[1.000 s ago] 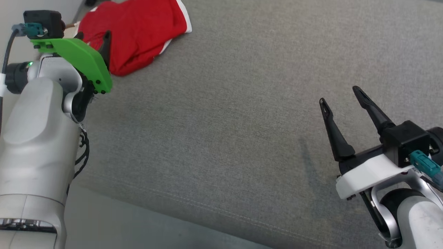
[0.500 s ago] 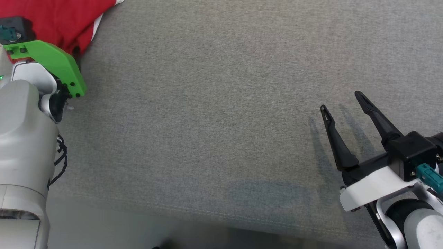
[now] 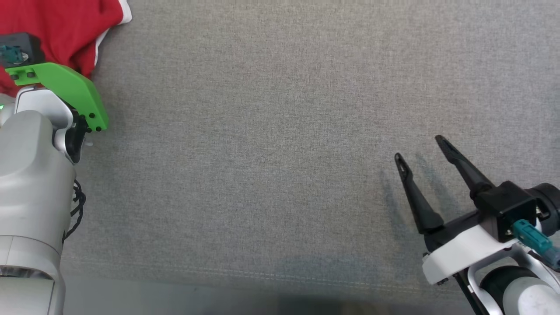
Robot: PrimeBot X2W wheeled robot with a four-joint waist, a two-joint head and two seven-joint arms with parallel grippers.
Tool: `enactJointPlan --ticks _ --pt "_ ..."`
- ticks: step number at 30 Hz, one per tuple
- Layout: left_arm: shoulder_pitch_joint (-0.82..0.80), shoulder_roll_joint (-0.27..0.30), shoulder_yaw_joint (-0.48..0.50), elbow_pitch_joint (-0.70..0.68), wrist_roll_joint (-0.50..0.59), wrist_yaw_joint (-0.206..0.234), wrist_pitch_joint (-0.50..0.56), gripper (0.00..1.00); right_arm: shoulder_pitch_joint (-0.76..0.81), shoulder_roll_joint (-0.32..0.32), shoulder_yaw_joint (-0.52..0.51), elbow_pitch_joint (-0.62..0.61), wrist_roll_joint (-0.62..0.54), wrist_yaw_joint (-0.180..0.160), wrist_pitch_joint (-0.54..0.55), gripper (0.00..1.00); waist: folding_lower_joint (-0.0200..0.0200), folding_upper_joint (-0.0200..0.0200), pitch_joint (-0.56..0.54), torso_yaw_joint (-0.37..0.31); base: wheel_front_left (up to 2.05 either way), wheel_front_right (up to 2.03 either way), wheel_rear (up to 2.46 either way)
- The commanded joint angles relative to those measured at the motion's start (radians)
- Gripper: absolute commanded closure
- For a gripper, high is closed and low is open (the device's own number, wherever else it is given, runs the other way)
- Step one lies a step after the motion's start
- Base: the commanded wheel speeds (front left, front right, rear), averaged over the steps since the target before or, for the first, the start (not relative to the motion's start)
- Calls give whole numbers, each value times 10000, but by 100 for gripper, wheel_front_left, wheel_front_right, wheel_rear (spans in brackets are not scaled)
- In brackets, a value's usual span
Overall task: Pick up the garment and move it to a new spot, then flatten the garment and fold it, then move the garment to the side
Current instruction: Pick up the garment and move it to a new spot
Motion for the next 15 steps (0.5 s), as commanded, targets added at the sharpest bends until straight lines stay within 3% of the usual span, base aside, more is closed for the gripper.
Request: enactJointPlan --ticks 1,8,15 --pt "-37 20 -79 -41 63 -131 -110 100 -43 -7 86 136 44 -4 -111 0 0 0 -317 14 0 0 0" --pt "-500 -521 -261 -464 -6 -450 -766 100 -270 368 178 1048 217 -4 -659 0 0 0 -1544 -99 0 0 0" --pt "-702 -1296 -773 -1132 12 -723 -955 100 -315 858 410 2172 454 -4 -1271 0 0 0 -3115 -659 0 0 0"
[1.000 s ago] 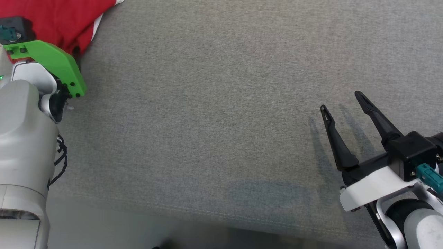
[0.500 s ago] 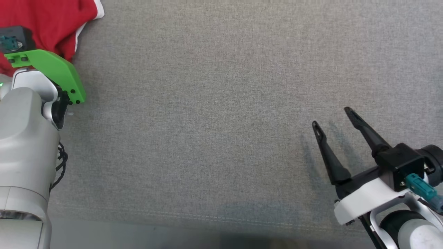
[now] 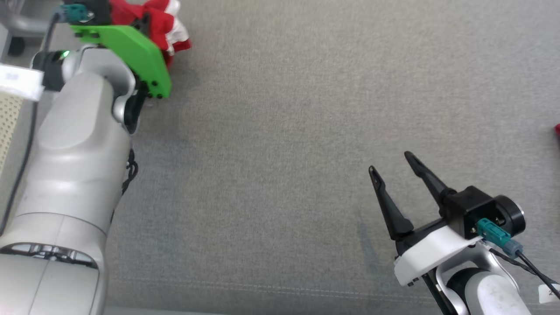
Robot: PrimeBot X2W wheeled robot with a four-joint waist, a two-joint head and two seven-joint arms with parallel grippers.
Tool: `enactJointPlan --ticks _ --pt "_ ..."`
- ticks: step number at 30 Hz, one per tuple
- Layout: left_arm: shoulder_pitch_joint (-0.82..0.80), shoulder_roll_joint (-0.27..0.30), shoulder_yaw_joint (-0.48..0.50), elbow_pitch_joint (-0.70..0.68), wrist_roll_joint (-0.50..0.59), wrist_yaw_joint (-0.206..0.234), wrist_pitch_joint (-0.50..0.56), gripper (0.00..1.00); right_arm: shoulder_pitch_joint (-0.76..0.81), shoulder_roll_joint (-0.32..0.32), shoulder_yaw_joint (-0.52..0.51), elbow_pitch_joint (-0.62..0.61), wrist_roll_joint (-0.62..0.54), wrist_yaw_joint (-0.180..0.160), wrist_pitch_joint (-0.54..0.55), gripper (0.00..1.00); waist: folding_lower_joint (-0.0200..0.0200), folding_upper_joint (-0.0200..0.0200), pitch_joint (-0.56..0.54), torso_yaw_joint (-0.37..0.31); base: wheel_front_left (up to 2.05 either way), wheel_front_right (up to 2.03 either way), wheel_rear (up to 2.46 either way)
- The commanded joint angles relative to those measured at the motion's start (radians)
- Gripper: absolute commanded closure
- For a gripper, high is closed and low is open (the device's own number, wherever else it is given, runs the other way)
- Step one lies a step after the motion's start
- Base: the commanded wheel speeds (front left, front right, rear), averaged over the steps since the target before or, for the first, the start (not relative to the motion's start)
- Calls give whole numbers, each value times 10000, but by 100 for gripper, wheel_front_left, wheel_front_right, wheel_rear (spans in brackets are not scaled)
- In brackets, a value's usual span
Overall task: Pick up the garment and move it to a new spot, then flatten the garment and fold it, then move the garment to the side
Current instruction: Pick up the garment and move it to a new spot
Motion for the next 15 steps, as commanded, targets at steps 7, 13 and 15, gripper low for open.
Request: enactJointPlan --ticks 7,13,15 --pt "70 -573 -758 -959 -188 -136 197 100 9 271 90 741 46 -4 -429 0 0 0 -2171 -1085 0 0 0" --pt "505 -891 -1702 -2653 -1261 -148 645 100 -113 379 134 1000 120 -4 -599 0 0 0 -2742 -1767 0 0 0" --pt "606 -924 -2154 -3291 -1588 -149 862 100 -124 399 205 1076 174 -4 -658 0 0 0 -2813 -2065 0 0 0"
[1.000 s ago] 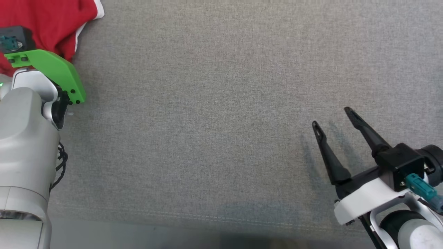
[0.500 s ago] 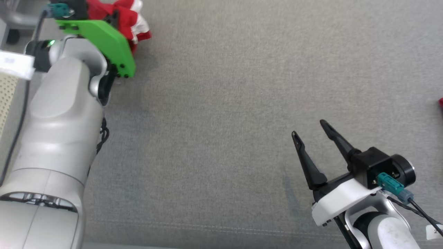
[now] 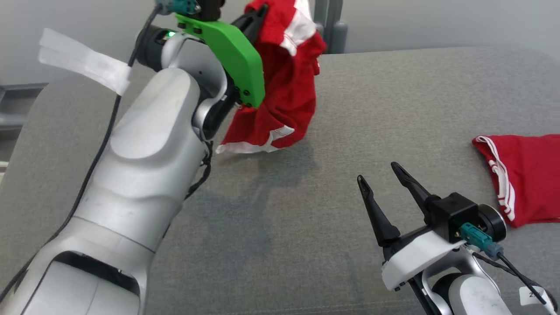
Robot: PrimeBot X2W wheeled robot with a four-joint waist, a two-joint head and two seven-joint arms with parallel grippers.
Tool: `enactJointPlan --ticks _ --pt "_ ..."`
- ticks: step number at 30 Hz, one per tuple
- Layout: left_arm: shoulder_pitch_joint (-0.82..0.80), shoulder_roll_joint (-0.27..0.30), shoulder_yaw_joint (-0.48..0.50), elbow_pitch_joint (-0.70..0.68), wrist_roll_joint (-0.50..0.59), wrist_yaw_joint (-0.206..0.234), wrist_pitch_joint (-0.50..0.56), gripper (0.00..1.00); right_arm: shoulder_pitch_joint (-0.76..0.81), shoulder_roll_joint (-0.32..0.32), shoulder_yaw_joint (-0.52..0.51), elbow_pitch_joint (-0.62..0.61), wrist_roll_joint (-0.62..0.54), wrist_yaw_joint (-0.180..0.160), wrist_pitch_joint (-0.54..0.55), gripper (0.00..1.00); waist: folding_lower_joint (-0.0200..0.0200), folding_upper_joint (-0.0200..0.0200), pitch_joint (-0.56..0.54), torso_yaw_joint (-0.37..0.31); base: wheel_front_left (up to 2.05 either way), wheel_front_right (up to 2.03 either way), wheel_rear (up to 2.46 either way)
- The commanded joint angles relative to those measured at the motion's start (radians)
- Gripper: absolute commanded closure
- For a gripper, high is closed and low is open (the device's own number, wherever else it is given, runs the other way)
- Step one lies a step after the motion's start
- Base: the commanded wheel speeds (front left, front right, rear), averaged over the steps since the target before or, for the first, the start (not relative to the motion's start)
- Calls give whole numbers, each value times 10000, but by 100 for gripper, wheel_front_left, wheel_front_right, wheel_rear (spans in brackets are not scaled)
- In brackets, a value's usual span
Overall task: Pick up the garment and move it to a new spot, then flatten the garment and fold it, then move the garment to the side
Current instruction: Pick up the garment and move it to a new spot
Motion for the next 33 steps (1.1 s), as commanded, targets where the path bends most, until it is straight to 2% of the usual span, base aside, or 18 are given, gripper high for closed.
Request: enactJointPlan --ticks 1,6,10,19,20,21,28,33 --pt "146 -15 -121 -209 -150 -31 64 100 -48 -12 25 38 99 -4 -62 0 1 0 -575 -923 0 0 0" --pt "402 -17 -991 -1184 -635 -25 273 100 -183 21 105 90 111 -4 -146 0 1 0 -286 -1620 0 0 0" --pt "766 -13 -1696 -1436 -1164 -26 592 100 -331 38 5 -32 19 -4 -232 0 1 0 293 -2031 0 0 0" --pt "1611 532 -2577 -234 -1282 -25 517 100 -608 42 -158 -54 30 -4 -407 0 1 0 1143 -1994 0 0 0" --pt "1655 574 -2617 -40 -1279 -25 502 73 -625 42 -149 -46 26 -4 -410 0 1 0 1195 -1951 0 0 0" --pt "1705 627 -2645 170 -1249 -25 452 0 -645 42 -154 -39 23 -4 -406 0 1 0 1225 -1899 0 0 0" --pt "1970 779 -2617 1432 -1232 253 192 0 -751 35 -218 47 15 -4 -410 0 1 0 1086 -1427 0 0 0" --pt "2132 814 -2373 1759 -1560 350 117 0 -667 34 -243 139 58 -4 -415 0 1 0 759 -1142 0 0 0"
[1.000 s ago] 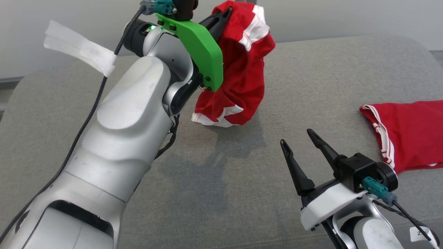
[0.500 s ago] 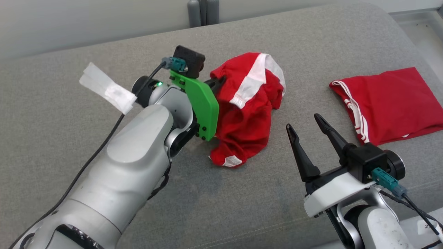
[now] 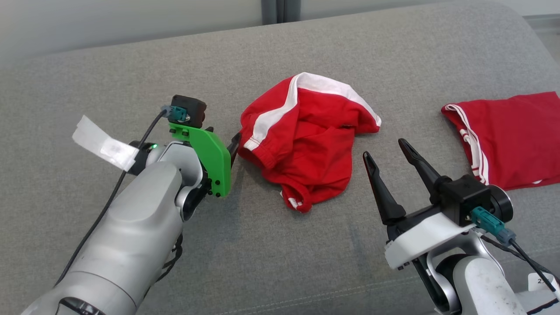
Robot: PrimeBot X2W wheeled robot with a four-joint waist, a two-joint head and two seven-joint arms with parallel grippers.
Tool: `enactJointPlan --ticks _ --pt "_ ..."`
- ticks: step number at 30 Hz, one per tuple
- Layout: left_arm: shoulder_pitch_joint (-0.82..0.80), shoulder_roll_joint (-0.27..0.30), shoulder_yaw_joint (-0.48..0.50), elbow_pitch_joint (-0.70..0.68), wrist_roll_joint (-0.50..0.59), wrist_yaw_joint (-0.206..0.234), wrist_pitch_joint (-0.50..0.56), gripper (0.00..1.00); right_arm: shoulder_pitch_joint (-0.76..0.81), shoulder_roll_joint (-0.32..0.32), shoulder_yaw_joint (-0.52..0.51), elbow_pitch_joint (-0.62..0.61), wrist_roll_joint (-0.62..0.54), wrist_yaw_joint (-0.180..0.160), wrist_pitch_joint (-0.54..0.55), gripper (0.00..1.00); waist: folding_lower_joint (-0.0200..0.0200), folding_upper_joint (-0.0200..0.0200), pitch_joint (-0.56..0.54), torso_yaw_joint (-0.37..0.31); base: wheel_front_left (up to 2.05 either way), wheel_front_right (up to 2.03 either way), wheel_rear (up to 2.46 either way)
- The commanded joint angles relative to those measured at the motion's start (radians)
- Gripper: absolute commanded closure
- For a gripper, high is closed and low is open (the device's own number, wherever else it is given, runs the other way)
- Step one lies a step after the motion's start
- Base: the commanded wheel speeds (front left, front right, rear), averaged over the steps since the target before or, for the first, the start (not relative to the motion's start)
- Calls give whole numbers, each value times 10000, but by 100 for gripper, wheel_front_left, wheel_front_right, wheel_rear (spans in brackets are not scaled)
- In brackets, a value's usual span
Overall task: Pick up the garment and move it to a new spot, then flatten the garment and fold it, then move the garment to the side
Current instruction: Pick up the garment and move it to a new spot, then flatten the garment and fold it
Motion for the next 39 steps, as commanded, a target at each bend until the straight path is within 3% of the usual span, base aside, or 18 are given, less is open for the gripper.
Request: enactJointPlan --ticks 1,11,20,23,26,28,32,39 --pt "236 -28 137 49 -253 11 11 0 50 -19 -24 43 17 -4 -69 0 1 -1 -345 287 0 0 0" --pt "1195 -284 1045 -664 -2067 -253 871 0 273 -19 2 109 157 -4 -33 0 1 -1 -1035 348 0 0 0" --pt "1495 -402 1359 -1032 -2791 8 1552 0 219 -22 -52 -45 46 -4 -16 0 1 -1 -775 -142 0 0 0" --pt "1366 -294 1224 -1006 -2577 168 1675 0 154 -23 -43 -44 69 -4 -48 0 1 -1 -680 -293 0 0 0" --pt "1346 -358 1364 -1133 -2799 104 1559 0 103 -22 -57 -29 64 -4 -85 0 1 -1 -620 -370 0 0 0" --pt "1315 -328 1393 -1221 -2747 63 1446 100 94 -21 -93 -4 50 -4 -82 0 1 -1 -612 -396 0 0 0" --pt "1214 17 1144 -1247 -2304 242 1202 100 96 -21 -156 59 16 -4 -105 0 1 -1 -668 -367 0 0 0" --pt "626 813 606 -1528 -741 1175 -66 100 230 -21 -211 91 -8 -4 -92 0 1 -1 -910 -32 0 0 0"
